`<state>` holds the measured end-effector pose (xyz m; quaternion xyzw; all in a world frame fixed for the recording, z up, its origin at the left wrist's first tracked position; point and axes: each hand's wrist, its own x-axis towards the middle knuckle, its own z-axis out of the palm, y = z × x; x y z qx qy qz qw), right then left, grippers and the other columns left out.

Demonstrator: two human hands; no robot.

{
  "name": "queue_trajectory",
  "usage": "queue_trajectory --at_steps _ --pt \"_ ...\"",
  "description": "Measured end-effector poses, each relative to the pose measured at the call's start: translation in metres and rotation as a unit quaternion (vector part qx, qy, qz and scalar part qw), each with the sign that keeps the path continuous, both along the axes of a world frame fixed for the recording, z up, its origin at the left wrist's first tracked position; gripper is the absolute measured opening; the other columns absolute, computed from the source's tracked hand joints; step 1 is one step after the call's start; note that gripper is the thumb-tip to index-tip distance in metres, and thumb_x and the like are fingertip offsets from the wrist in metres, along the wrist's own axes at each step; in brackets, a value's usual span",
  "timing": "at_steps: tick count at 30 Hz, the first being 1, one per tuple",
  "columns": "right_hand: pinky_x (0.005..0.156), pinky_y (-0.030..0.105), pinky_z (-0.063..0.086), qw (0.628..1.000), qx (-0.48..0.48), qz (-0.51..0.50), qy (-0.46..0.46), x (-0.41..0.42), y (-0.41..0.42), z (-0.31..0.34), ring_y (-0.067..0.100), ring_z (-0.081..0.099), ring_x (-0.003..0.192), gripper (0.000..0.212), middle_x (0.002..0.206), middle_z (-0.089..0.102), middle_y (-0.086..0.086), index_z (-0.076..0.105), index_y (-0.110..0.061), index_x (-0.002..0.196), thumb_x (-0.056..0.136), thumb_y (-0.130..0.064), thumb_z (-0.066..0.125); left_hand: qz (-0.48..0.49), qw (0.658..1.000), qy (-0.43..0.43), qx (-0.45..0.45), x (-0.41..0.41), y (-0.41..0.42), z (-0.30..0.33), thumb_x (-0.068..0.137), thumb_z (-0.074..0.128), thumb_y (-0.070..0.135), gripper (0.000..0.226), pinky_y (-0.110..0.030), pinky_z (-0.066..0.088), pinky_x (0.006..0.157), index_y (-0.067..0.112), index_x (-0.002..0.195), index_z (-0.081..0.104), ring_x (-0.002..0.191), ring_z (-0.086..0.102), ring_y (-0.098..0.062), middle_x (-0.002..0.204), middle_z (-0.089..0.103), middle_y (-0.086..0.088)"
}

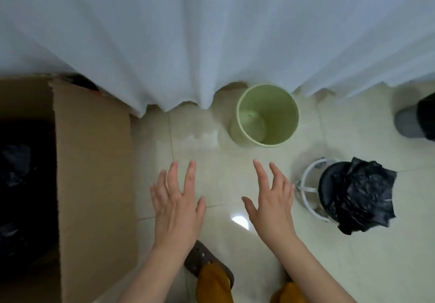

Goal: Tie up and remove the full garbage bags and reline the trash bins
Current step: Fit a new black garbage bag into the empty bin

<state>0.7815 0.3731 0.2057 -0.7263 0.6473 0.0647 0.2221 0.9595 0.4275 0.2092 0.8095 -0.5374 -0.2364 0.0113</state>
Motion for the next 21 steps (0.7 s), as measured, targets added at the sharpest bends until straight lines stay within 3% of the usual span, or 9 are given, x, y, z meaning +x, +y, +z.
queue_trajectory --at_steps 5,12,17,21 --pt "0.117 0.054 0.015 0.992 -0.026 -0.127 -0.014 -0.109 -0.024 -0.006 0.033 0.016 0.141 0.085 0.154 0.017 0.013 0.011 -0.033 0.153 0.088 -0.033 0.066 -0.104 0.995 0.009 0.005 -0.094 -0.043 -0.006 0.092 0.054 0.041 0.082 -0.052 0.005 0.117 0.028 0.154 0.002 0.143 0.009 -0.036 0.155 0.003 -0.011" --pt "0.115 0.054 0.019 0.981 -0.023 -0.195 -0.011 -0.283 -0.038 -0.031 0.032 0.021 0.139 0.082 0.154 0.02 0.014 0.019 -0.029 0.153 0.087 -0.032 0.068 -0.138 0.99 0.015 -0.024 -0.255 -0.09 -0.017 0.087 0.065 0.031 0.083 -0.056 0.024 0.112 0.022 0.153 0.016 0.136 0.022 -0.04 0.151 0.017 -0.017" --pt "0.116 0.053 0.017 0.972 0.042 -0.229 0.024 -0.406 -0.048 -0.088 0.032 0.017 0.139 0.083 0.156 0.014 0.013 0.013 -0.033 0.153 0.089 -0.034 0.066 -0.16 0.986 0.044 -0.014 -0.373 -0.117 -0.066 0.09 0.061 0.031 0.081 -0.054 0.022 0.114 0.024 0.152 0.01 0.138 0.017 -0.038 0.153 0.011 -0.014" --pt "0.117 0.053 0.015 0.969 0.114 -0.217 0.031 -0.459 -0.055 -0.147 0.033 0.013 0.142 0.079 0.158 0.009 0.012 0.009 -0.037 0.153 0.092 -0.036 0.06 -0.169 0.984 0.057 0.005 -0.441 -0.128 -0.111 0.09 0.061 0.029 0.08 -0.05 0.02 0.116 0.022 0.153 0.012 0.139 0.016 -0.037 0.154 0.011 -0.016"
